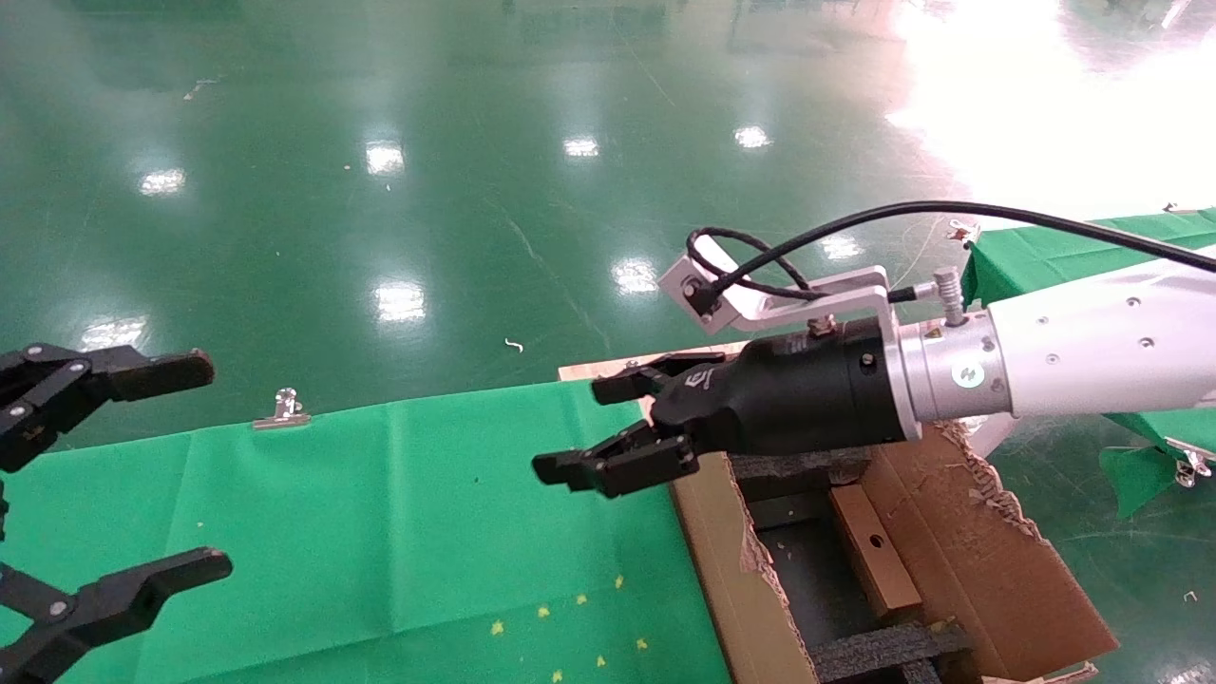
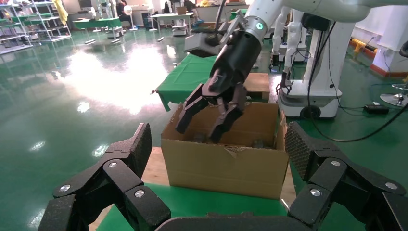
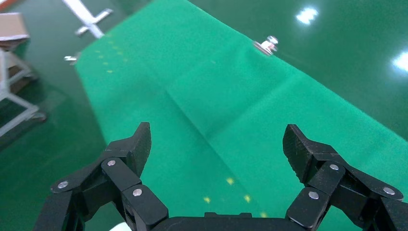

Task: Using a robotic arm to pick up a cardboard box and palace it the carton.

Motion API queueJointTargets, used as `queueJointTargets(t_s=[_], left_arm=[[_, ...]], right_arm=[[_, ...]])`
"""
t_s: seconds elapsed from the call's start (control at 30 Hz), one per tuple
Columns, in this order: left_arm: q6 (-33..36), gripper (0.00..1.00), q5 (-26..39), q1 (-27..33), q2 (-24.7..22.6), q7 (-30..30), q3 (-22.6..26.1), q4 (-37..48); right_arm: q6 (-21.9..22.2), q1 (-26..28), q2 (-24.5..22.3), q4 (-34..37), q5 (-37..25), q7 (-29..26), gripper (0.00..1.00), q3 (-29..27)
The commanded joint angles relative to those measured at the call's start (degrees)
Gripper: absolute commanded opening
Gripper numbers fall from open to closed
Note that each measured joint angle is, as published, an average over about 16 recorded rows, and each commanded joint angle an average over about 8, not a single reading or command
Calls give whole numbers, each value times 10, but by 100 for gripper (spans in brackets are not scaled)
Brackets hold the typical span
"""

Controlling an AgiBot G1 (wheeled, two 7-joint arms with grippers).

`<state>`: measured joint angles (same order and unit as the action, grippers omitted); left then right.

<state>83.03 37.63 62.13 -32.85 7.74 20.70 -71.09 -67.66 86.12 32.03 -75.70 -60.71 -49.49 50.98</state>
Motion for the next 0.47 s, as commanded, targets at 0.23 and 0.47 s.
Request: queueJointTargets(t_s=[0.23,0.47], left_arm=[[0,100,0,0,0,0,0,0],[0,100,0,0,0,0,0,0]], right_arm=[[-52,-71,9,6,54,111,100,-101],[-88,-120,15,10,92,189,100,-170]])
